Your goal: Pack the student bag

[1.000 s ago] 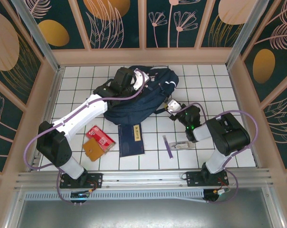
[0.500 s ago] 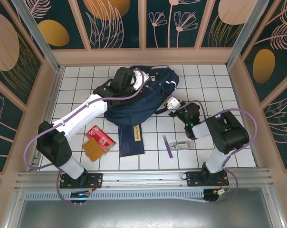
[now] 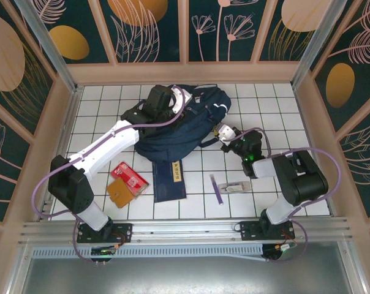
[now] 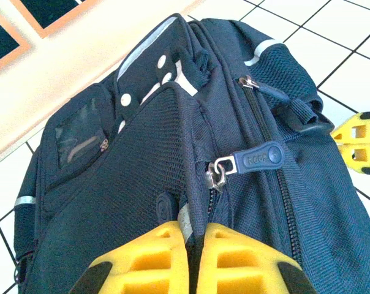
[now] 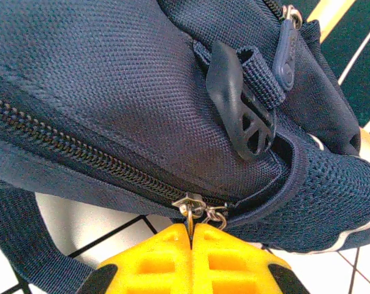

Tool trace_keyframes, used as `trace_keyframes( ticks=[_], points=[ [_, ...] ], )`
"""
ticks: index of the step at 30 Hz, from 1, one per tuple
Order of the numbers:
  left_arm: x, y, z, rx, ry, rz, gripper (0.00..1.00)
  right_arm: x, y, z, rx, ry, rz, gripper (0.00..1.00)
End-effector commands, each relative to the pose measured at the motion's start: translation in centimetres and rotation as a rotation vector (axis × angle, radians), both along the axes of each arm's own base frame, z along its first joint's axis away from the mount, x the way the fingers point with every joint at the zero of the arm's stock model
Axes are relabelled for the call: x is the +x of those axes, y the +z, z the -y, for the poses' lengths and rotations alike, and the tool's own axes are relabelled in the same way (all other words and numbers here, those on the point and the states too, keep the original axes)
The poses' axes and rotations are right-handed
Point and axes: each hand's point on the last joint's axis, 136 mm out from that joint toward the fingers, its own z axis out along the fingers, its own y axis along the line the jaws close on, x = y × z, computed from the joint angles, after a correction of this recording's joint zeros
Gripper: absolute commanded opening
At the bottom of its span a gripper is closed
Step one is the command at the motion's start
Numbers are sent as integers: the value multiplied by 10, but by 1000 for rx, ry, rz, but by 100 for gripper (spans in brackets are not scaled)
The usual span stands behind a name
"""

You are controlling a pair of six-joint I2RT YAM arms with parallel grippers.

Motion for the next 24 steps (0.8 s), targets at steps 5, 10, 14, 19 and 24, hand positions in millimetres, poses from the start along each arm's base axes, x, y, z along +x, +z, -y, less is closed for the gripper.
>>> trace_keyframes(
  ticks=[5,10,14,19,24],
  points=[
    [28,63,16,-182,32,158,0,-25,14,-32,26,288,-158,0],
    [33,48,25,-200,23,127,0,-30,28,-41,41,342,-192,0],
    [40,33,32,-199,23,99,0,-38,39,-48,59,405,-245,0],
    [46,23,41,-221,21,68,0,-61,49,-81,88,499,-259,0],
    [51,21,46,-236,26,57,0,-75,70,-110,247,502,-308,0]
  ],
)
